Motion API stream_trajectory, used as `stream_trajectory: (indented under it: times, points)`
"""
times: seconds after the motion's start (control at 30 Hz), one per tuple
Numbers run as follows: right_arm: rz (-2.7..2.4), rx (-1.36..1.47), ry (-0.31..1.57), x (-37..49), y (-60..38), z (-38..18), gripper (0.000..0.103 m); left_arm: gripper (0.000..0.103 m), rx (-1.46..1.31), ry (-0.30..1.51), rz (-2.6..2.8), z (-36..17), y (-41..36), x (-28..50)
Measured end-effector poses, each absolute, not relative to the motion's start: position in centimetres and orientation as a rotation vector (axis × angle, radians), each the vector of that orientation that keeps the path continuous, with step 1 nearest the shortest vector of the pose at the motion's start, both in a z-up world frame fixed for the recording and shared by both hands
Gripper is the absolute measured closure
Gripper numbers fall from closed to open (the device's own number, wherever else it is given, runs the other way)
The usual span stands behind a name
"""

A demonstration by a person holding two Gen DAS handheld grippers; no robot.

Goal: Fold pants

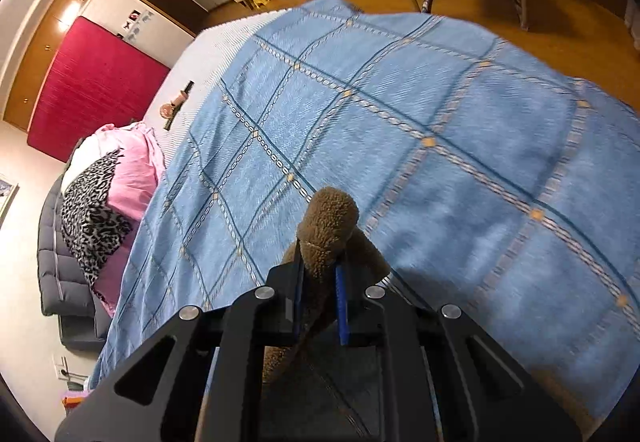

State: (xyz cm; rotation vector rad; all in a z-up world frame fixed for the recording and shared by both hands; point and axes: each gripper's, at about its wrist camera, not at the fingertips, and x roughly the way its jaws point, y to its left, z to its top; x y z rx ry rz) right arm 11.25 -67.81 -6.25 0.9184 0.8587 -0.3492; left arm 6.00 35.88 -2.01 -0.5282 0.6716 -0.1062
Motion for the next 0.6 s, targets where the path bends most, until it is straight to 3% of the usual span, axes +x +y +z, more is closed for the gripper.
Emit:
stream_trajectory:
  times: [0.6]
  points:
    - [-0.476,0.919,0.777,-11.2,-64.8,-8.0,0.091,0.069,-0.541,0.684,-0.141,-5.5,37.7,-1.7]
